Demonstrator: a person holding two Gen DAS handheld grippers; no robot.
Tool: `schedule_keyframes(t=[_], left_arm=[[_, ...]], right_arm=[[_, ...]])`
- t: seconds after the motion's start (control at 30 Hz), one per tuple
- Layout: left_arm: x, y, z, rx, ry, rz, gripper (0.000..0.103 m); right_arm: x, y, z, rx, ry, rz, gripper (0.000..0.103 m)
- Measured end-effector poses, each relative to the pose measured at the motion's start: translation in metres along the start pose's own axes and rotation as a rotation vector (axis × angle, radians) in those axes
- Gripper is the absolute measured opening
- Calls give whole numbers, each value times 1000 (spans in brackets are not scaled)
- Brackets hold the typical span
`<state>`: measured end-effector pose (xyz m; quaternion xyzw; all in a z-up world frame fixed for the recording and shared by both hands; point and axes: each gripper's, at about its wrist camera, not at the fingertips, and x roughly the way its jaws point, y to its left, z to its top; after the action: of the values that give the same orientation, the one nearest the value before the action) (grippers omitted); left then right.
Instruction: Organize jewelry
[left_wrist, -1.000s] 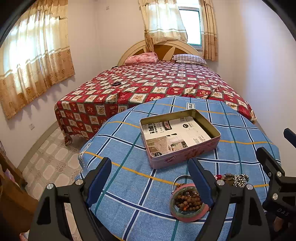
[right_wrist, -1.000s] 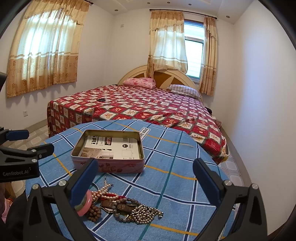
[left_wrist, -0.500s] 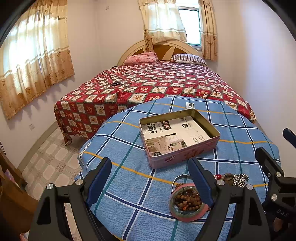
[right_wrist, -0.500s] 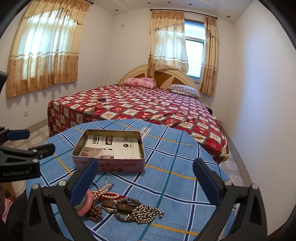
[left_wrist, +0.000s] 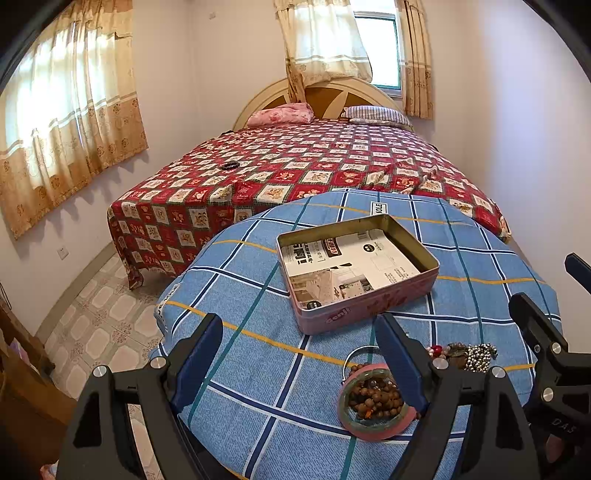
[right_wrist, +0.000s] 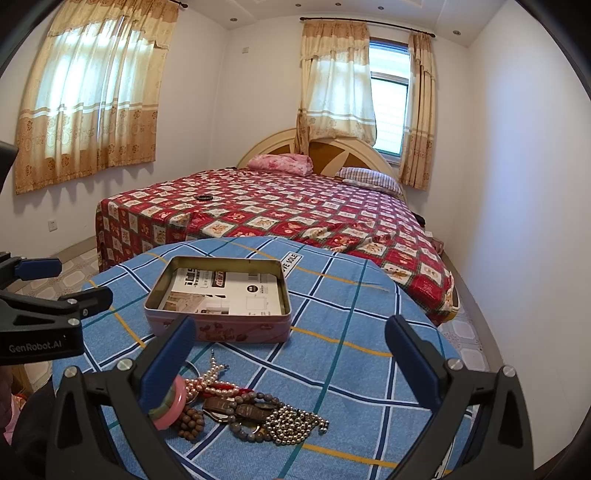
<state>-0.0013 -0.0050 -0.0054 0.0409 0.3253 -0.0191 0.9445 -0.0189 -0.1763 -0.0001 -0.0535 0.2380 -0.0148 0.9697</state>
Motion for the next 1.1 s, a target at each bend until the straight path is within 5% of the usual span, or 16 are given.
schedule_keyframes(t=[1.1], left_arm=[[16,3,-11,7,37,6,85]], right_arm=[[10,-3,-11,7,32,7,103]])
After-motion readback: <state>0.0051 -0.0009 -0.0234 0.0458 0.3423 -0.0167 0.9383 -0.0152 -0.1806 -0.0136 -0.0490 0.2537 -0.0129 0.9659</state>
